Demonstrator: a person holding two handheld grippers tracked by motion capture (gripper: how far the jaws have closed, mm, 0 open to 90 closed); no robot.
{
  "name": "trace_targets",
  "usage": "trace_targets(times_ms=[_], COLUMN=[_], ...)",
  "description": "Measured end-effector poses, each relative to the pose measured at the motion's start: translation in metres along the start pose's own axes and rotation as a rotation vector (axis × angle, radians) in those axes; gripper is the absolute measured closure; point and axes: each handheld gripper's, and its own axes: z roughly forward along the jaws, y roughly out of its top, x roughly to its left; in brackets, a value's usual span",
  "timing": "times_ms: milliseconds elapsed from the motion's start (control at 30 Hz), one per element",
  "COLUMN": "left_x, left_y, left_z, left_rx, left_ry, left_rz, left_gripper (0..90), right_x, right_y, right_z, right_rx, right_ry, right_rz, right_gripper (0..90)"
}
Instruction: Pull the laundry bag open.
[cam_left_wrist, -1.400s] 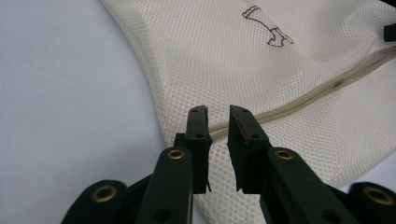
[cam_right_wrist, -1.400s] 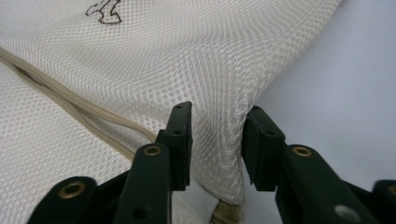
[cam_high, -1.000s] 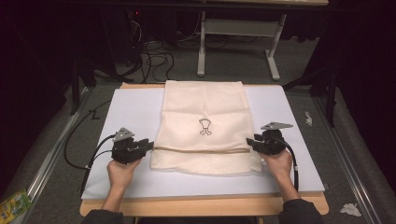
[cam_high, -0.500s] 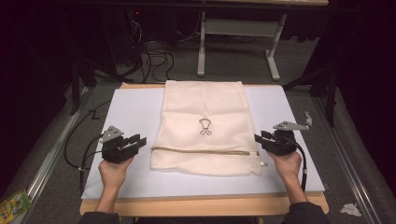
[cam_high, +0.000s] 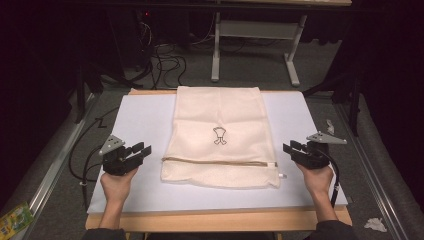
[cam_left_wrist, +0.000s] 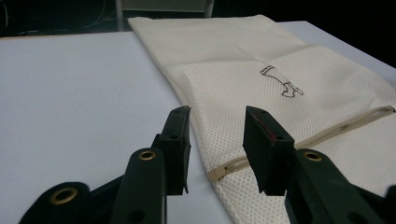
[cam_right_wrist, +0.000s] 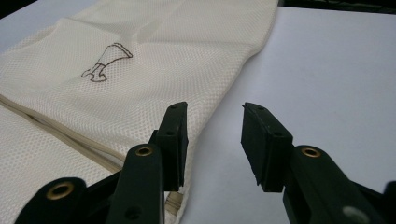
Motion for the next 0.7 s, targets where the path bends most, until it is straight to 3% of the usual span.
trace_targets(times_ms=[167,700], left_x=[0.004,0.015], left_y=[-0.003,-0.004], left_z=[-0.004,-0.006], left_rx=[0.0,0.005], left_ry=[0.015,0.055], left_rz=[0.004,-0.008], left_gripper=[60.8,59.0], right_x=[-0.005,-0.016], right_y=[-0.004,-0.008], right_z=[-0.002,-0.011], right_rx=[0.02,-0.004], right_ry=[-0.012,-0.028], right_rz=[-0.005,0.009], right_gripper=[61.8,61.4])
